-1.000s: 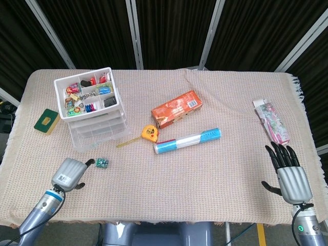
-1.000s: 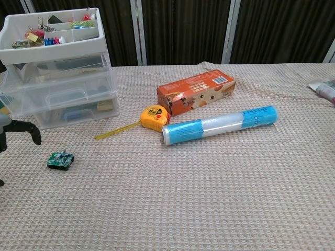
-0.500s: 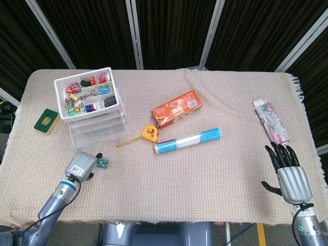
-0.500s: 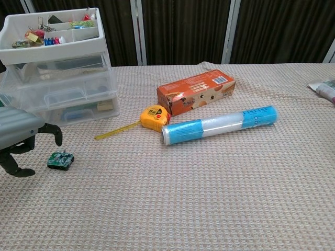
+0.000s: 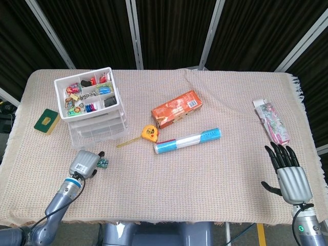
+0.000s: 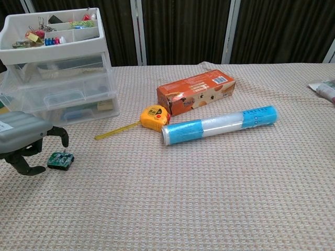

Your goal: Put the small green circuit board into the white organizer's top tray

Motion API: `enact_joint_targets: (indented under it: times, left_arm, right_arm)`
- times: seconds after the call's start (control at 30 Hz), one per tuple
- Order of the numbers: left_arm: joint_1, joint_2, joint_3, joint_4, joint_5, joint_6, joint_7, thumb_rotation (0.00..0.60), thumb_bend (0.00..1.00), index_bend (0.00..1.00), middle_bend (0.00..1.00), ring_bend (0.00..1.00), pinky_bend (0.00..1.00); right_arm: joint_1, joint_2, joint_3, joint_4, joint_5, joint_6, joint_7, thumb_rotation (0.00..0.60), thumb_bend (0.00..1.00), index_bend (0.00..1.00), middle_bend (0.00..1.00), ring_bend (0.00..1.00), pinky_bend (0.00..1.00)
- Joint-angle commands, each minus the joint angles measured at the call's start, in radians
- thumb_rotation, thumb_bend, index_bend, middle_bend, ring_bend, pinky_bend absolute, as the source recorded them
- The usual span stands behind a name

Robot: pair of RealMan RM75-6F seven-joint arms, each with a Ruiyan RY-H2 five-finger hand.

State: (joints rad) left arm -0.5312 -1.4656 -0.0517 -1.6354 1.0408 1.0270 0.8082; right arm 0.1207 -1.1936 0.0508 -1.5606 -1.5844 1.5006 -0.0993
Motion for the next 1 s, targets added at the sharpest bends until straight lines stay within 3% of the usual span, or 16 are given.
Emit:
enact_joint_targets:
  times: [0.03,0.37,0.63,1.0]
  left_arm:
    - [-0.009,-0.01,0.003,0.004,-0.016,0.0,0.011,0.6,0.33,0.29,1.0,0.93,0.73]
    - [-0.021,-0.037,0.009,0.023,-0.029,0.017,0.008,0.6,0.38,0.38,1.0,0.93,0.73]
    - [-0.025,-0.045,0.017,0.035,-0.028,0.022,-0.006,0.6,0.48,0.44,1.0,0.94,0.73]
    - [-0.029,-0.042,0.034,0.025,-0.012,0.031,-0.028,0.6,0.48,0.52,1.0,0.94,0.73]
  right_arm:
    - [0.0,0.0,0.0,0.0,0.0,0.0,0.001,0.6,0.0,0.03,0.0,0.0,0.0]
    - [0.0,0.002,-0.001,-0.001,-0.002,0.0,0.006,0.6,0.0,0.03,0.0,0.0,0.0]
    - [0.0,0.002,-0.002,-0.002,-0.002,-0.001,0.008,0.6,0.0,0.04,0.0,0.0,0.0]
    - [0.0,0.002,-0.001,-0.001,-0.003,0.002,0.008,0.6,0.0,0.04,0.0,0.0,0.0]
